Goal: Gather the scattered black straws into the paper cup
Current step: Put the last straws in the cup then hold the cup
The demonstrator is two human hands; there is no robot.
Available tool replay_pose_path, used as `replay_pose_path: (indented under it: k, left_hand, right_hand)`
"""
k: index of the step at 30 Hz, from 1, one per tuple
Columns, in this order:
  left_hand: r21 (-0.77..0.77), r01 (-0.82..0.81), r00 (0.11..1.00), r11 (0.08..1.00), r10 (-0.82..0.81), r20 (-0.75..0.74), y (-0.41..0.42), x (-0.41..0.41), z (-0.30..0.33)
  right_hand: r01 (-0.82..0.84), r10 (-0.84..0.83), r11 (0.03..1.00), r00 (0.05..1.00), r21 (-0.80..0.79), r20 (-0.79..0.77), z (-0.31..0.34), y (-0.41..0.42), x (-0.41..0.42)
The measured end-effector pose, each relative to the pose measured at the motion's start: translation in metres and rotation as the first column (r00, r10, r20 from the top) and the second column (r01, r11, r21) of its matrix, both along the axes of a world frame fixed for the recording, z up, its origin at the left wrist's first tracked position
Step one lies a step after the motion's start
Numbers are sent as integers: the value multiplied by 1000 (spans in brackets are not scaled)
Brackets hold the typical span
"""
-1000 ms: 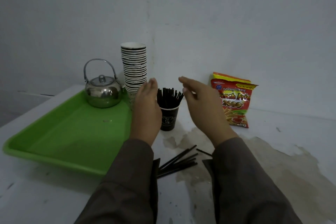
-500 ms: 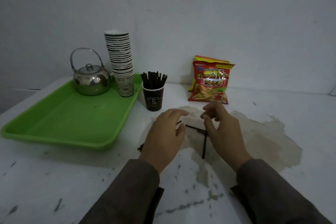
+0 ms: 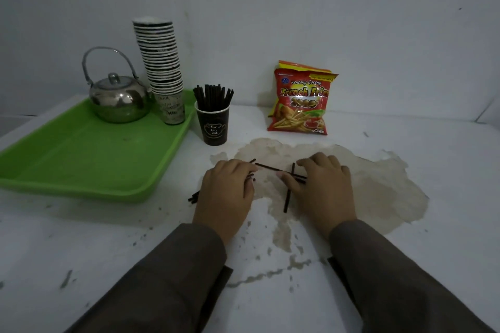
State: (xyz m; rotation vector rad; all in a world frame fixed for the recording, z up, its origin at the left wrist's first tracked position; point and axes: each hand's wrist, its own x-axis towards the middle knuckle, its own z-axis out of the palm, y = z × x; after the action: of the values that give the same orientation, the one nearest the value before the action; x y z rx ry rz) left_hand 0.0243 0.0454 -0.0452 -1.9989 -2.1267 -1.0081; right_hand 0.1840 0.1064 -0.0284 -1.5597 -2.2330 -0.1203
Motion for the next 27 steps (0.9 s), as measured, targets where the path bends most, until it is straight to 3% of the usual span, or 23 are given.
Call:
replay_pose_path:
  k: [4,12,16,27]
  left_hand:
    - [-3,-12,1000,1000,12,-7,0,-2,0]
    - [-31,-66,998,997,66,-12,0,-8,4]
    - [-65,-77,997,995,75,-36,-1,-7,4]
    - [-84,-85,995,993,81,-50,-2,-7,6]
  right_hand:
    - [-22,33,997,986,-69,164,-3,-8,-14]
    - [-76,86,976,996,-203,38,1,-4,-16]
    - [-11,41,957,994,-288,97,4,0,-18]
    - [-40,60,993,979,-107,192,1,2,-20]
